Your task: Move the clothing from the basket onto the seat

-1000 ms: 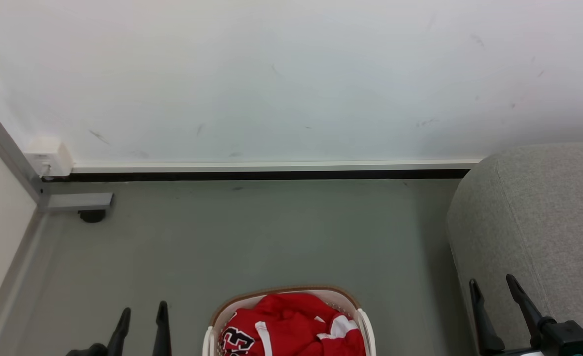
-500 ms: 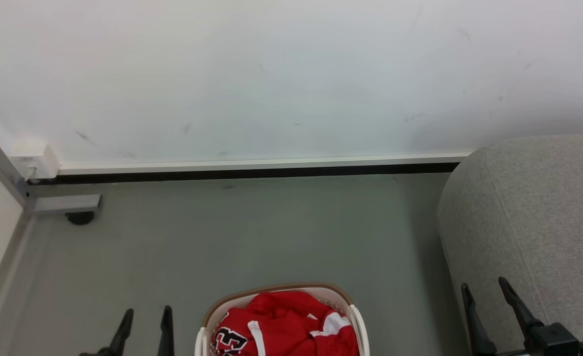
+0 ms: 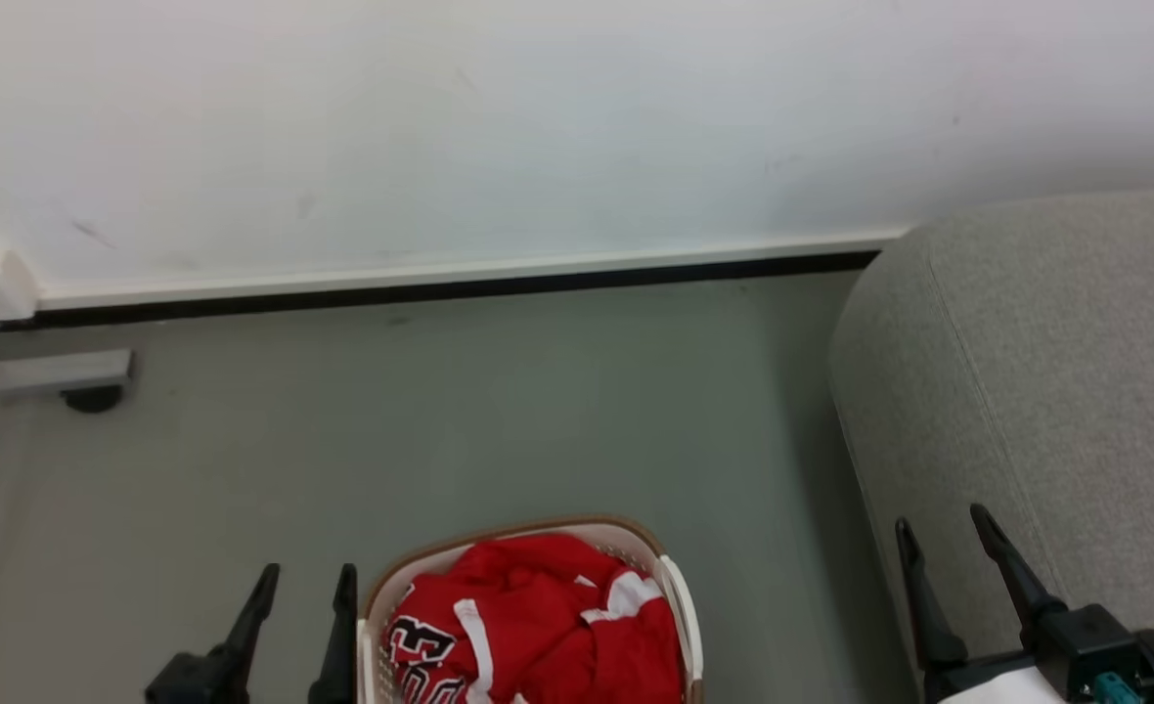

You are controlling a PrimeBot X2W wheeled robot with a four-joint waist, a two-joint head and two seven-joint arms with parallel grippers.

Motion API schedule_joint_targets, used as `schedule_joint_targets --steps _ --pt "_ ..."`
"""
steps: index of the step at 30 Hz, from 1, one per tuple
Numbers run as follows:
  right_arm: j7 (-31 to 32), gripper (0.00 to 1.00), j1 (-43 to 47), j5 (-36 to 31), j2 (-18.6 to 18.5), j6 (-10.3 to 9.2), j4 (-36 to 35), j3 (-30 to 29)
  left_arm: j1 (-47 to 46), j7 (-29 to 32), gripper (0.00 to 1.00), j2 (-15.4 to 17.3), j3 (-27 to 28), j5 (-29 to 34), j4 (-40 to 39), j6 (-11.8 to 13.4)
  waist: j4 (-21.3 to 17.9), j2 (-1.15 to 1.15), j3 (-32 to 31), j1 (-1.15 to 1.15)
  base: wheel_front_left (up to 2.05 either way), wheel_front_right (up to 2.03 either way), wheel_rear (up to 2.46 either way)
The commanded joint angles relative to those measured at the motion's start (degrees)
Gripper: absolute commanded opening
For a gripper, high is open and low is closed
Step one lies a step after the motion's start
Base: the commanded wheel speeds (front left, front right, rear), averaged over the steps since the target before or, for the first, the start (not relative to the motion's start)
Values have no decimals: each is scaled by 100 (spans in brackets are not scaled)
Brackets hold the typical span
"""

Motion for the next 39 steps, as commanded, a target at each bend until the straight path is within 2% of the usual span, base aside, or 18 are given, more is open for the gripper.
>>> schedule_joint_targets --steps 1,9,23,30,39 --pt "-10 100 -101 32 -9 -12 -53 28 -128 -4 100 73 -25 44 26 -34 -171 0 244 0 0 0 0" --pt "-10 100 -516 255 -8 -12 -385 233 -954 -4 100 323 -592 287 592 -130 -568 0 1114 0 0 0 0" --pt "-10 100 -1364 641 -6 -12 -1160 600 -2909 548 100 966 -1896 850 2619 -142 -1304 0 2903 0 0 0 0" --pt "-10 100 -1540 825 -7 -12 -1585 672 -3615 838 100 1239 -2343 1032 3323 -143 -1439 0 3666 0 0 0 0" --pt "-10 100 -1619 958 -6 -12 -1895 587 -4288 991 100 1565 -2557 1283 4047 -67 -1552 0 4307 0 0 0 0"
